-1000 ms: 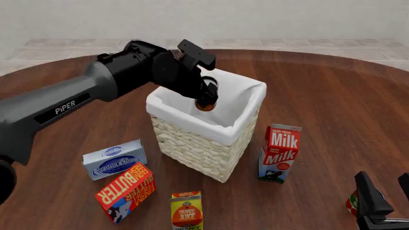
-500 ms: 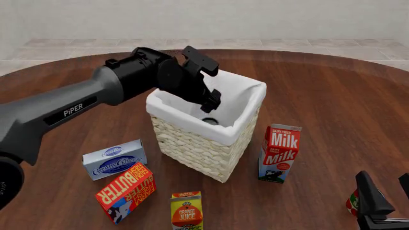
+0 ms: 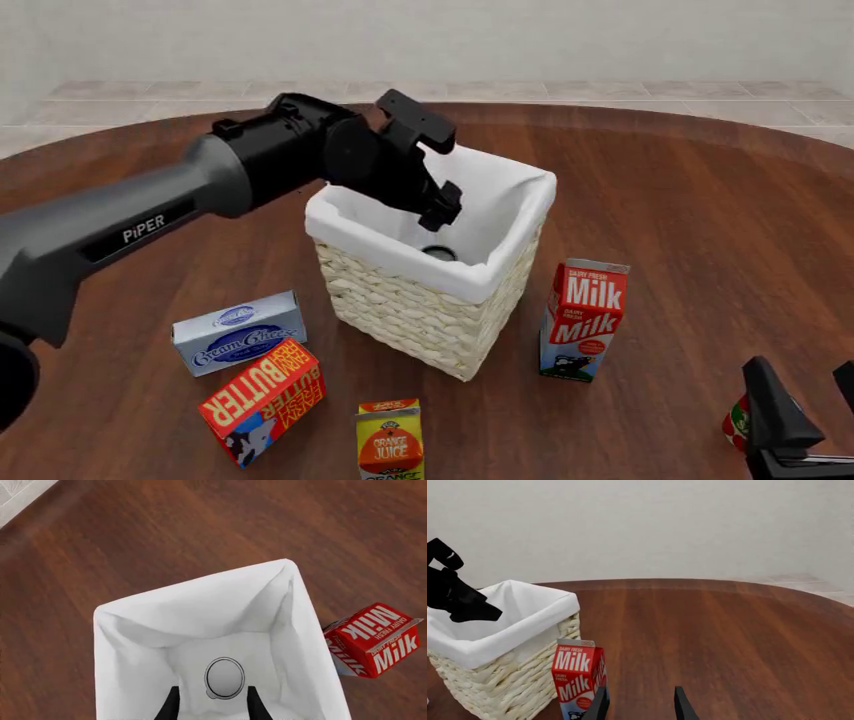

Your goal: Pick up the alphabet soup and the tomato sauce, and put them in the basket.

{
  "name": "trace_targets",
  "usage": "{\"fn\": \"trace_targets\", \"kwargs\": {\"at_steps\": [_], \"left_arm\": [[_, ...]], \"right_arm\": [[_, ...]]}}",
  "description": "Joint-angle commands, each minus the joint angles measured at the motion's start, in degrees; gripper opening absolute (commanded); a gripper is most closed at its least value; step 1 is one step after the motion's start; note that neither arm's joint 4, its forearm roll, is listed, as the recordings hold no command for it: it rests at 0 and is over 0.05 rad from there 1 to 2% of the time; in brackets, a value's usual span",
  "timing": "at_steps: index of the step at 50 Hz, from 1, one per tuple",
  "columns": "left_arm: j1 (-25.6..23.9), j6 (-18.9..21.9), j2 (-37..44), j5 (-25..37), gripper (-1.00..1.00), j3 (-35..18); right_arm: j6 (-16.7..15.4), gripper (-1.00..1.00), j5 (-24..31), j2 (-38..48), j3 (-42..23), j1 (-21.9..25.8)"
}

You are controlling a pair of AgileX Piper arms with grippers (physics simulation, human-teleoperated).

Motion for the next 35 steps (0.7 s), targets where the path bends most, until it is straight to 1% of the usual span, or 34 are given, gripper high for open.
{"fn": "trace_targets", "kwargs": {"at_steps": [1, 10, 16, 18, 21, 23, 26, 29, 31, 35], "left_arm": [[-0.3, -0.21, -1.28, 0.58, 1.0, -0.75], [-0.55, -0.17, -2.98, 2.19, 1.0, -3.5], [-0.99, -0.35, -4.31, 2.07, 1.0, -3.05], [-1.27, -0.69, -4.83, 2.0, 1.0, -2.9], [-0.87, -1.39, -5.96, 1.96, 1.0, -4.06], [-0.88, -1.42, -6.34, 1.74, 1.0, -3.74], [-1.8, -2.8, -8.7, 0.25, 1.0, -1.37], [-2.19, -3.25, -9.57, -0.08, 1.0, -1.48], [-2.36, -4.03, -10.29, -0.39, 1.0, -2.45], [-2.76, -5.25, -11.07, -1.67, 1.0, -1.95]], "right_arm": [[-0.16, 1.0, -0.08, -0.06, 0.15, 0.06], [-0.46, 1.0, -0.03, -0.06, 0.2, 0.2], [-0.82, 1.0, 0.05, -0.06, 0.2, 0.35], [-0.86, 1.0, 0.07, -0.06, 0.17, 0.34], [-0.98, 1.0, 0.12, -0.04, 0.15, 0.34], [-0.97, 1.0, 0.13, -0.03, 0.15, 0.28], [-0.97, 1.0, 0.17, -0.01, 0.14, 0.36], [-1.02, 1.0, 0.22, 0.0, 0.11, 0.5], [-0.96, 1.0, 0.27, 0.05, 0.09, 0.51], [-0.86, 1.0, 0.33, 0.08, 0.04, 0.48]]}}
